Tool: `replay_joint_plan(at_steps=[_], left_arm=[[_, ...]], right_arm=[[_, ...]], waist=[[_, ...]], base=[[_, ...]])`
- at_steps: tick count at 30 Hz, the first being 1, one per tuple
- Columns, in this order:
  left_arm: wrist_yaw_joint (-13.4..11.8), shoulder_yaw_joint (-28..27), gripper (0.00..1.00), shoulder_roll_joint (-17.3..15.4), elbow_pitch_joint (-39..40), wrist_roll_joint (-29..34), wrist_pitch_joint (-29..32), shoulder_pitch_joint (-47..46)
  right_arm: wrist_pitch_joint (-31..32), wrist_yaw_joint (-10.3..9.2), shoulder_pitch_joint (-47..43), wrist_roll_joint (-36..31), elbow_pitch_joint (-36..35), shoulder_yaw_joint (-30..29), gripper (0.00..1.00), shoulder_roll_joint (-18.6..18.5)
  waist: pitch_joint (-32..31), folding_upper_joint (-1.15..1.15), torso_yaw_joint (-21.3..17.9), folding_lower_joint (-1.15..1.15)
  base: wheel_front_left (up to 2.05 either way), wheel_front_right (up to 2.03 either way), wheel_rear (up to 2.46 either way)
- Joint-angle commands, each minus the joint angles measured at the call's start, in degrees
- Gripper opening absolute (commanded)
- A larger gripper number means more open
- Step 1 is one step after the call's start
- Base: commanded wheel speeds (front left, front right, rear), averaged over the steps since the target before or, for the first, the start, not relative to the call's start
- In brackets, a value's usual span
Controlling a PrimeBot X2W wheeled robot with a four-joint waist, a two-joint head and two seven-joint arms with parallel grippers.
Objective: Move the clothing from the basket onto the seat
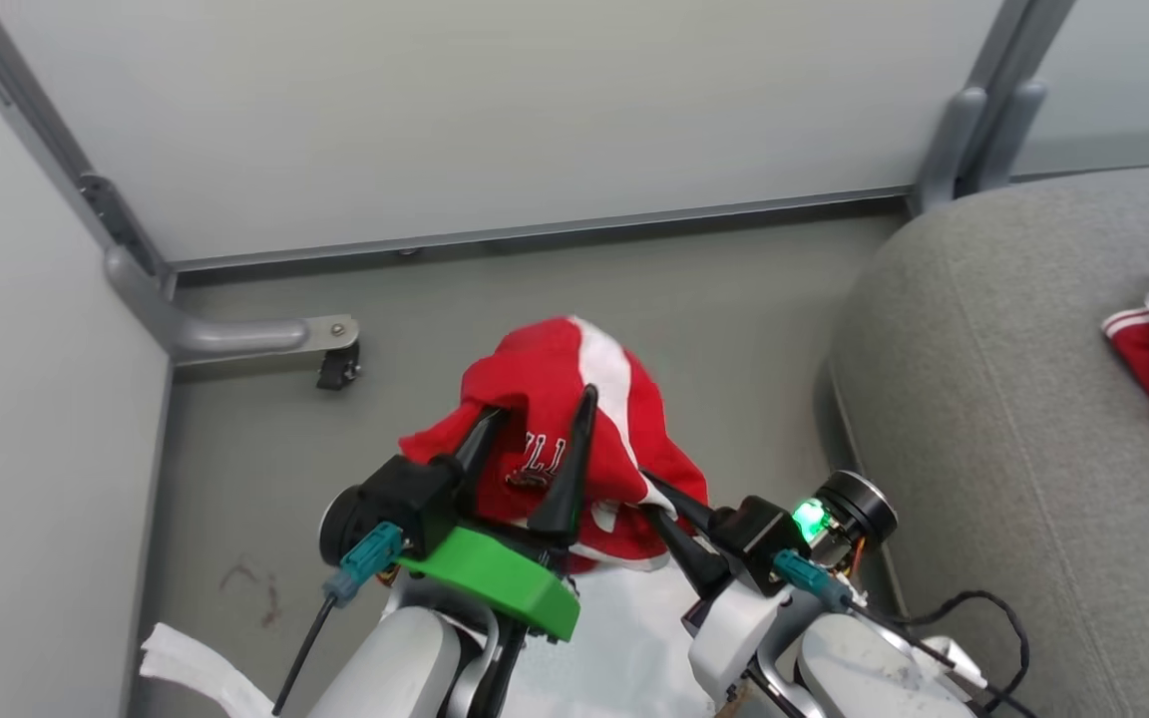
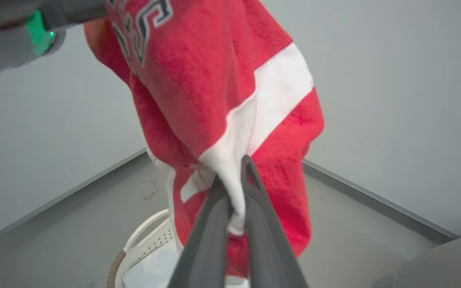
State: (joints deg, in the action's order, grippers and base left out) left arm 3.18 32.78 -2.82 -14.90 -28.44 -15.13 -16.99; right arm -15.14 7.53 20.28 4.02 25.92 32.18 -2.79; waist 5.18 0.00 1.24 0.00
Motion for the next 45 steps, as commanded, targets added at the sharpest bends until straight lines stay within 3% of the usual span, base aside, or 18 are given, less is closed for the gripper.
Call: replay_joint_plan(at_steps=[1,16,23,37,45], left_arm=[[0.14,-0.94,1.0,-0.15,-0.25,0.74,-0.03,0.73],[1.73,-7.58,1.0,-0.18,-2.2,6.76,0.0,3.7],[2.18,-8.58,1.0,-0.21,-3.17,8.28,0.01,3.42],[3.91,-3.73,1.0,-0.25,-6.66,8.33,0.01,-2.3],[4.24,-4.07,1.0,-0.25,-7.21,10.18,0.01,-3.25]], right_arm=[[0.0,-0.08,-1.33,0.1,-0.72,-0.5,0.0,-0.31],[-0.01,-0.08,-7.11,-0.28,-6.1,-7.82,0.0,-0.22],[-0.01,-0.08,-8.68,0.28,-7.64,-10.68,0.0,-0.21],[-0.01,-0.08,-8.68,-3.89,-14.75,-21.79,0.0,-0.62],[-0.03,-0.08,5.44,-5.87,-19.46,-27.09,0.0,-9.83]], waist=[[-0.77,0.0,-3.71,0.0],[-0.38,0.0,-24.22,0.0],[0.86,0.0,-31.48,0.0],[5.13,0.0,-33.32,0.0],[8.76,0.0,-33.32,0.0]], base=[[0.0,0.0,0.0],[0.0,0.0,0.0],[0.0,0.0,0.0],[0.01,0.01,0.01],[0.01,0.01,0.01]])
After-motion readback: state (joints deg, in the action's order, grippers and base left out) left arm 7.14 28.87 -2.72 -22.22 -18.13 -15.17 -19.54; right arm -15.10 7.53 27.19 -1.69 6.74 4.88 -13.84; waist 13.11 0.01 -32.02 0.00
